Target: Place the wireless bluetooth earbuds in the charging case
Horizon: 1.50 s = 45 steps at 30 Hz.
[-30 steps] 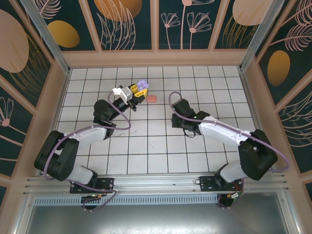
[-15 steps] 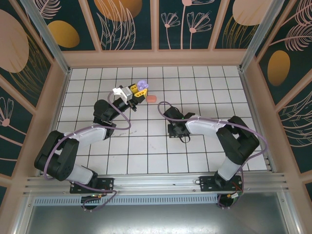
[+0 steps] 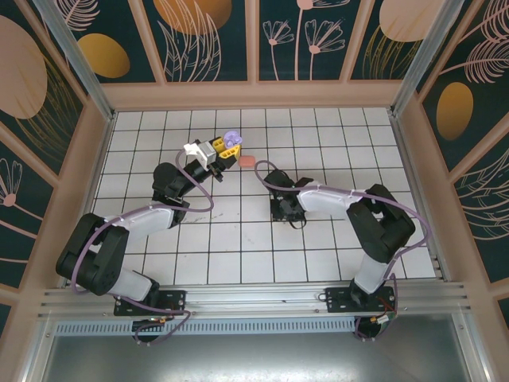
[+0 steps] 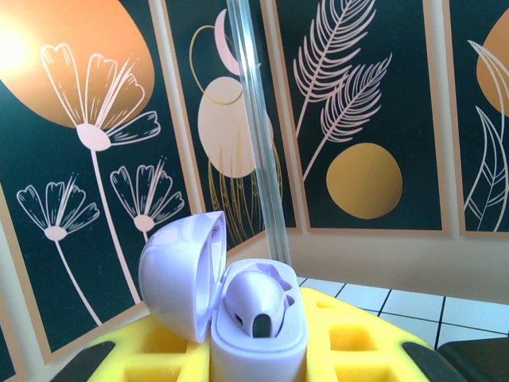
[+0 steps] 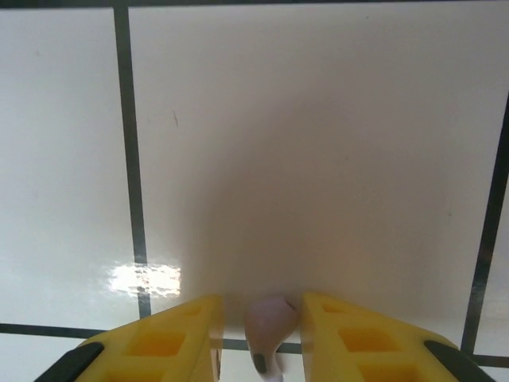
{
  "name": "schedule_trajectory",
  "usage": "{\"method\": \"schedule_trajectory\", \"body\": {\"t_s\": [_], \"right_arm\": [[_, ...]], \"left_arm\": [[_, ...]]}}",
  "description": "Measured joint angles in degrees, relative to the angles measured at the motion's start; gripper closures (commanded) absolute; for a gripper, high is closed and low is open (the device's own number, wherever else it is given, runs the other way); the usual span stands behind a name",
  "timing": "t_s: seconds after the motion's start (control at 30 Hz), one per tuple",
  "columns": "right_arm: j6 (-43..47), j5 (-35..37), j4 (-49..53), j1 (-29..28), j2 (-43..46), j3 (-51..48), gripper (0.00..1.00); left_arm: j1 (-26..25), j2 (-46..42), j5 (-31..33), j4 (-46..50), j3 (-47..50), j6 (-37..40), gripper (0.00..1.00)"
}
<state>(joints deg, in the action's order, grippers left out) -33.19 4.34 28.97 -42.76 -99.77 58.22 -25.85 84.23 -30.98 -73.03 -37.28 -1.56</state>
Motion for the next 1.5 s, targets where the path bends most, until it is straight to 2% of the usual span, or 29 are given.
{"method": "schedule_trajectory", "body": {"t_s": [0.83,1.2,1.5], "right_arm": [[-0.11,-1.38,1.75,1.27,-1.68,1.7,0.73],[1.18,-0.28,3.21,0.66,-2.4,2.84,0.82],[0.9,-0.44,4.15,0.57,-0.28,4.46,0.85]], "left_arm": [[0.0,0.0,0.0,0.0,0.0,0.46,1.0],[0.0,0.0,0.0,0.02,0.0,0.44,1.0],[0.0,0.0,0.0,0.24,0.0,0.48,1.0]]}}
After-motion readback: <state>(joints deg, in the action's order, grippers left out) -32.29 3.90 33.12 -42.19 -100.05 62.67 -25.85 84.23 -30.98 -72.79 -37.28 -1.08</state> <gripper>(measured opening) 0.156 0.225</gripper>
